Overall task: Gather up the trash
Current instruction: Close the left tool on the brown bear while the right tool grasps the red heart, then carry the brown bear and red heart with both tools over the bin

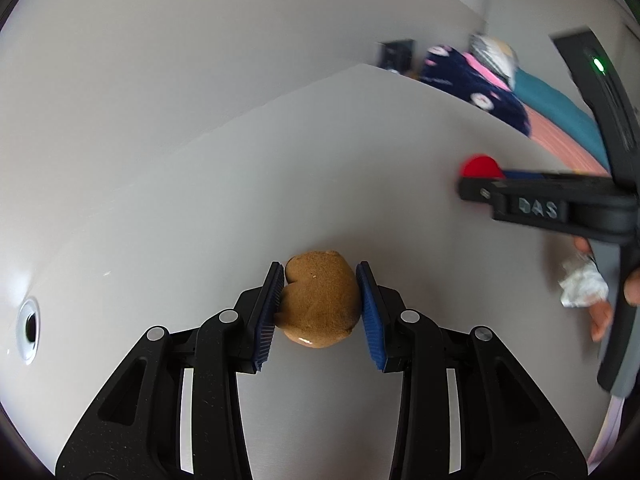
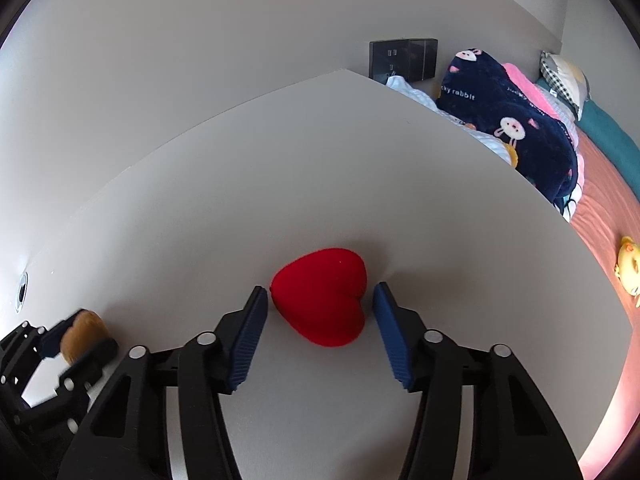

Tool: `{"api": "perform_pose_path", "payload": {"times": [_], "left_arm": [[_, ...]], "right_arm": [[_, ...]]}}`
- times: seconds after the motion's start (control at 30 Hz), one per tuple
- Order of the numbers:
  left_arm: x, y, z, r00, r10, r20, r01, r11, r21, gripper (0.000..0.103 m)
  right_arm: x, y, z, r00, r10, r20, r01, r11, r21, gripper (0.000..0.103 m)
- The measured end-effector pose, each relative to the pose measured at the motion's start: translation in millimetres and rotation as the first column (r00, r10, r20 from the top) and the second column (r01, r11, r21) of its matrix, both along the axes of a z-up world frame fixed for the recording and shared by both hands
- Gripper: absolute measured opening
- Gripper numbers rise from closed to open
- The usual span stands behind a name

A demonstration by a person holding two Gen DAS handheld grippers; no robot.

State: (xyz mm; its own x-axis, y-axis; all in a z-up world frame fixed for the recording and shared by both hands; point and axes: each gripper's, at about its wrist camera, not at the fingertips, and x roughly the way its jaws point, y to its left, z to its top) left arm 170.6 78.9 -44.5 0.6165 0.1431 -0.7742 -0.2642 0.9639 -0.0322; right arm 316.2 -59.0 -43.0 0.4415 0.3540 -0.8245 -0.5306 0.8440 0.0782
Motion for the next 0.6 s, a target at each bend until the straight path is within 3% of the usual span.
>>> {"api": "perform_pose_path", "payload": {"times": [0.2, 0.6], "left_arm": [[-0.5, 13.7, 3.1, 0.997, 0.07, 0.014, -0.069, 0.997, -0.032, 0.037], [-1.3, 10.2, 4.6, 0.999, 0.038, 0.003, -0.037, 0.999, -0.029, 0.037]], "right_arm": [[-4.2, -0.4, 0.0, 1.0, -0.001, 0.008, 0.001, 1.0, -0.029, 0.047], [-23.4, -5.7, 11.7, 1.0, 0.019, -0.012, -0.019, 1.0, -0.002, 0.047]]}}
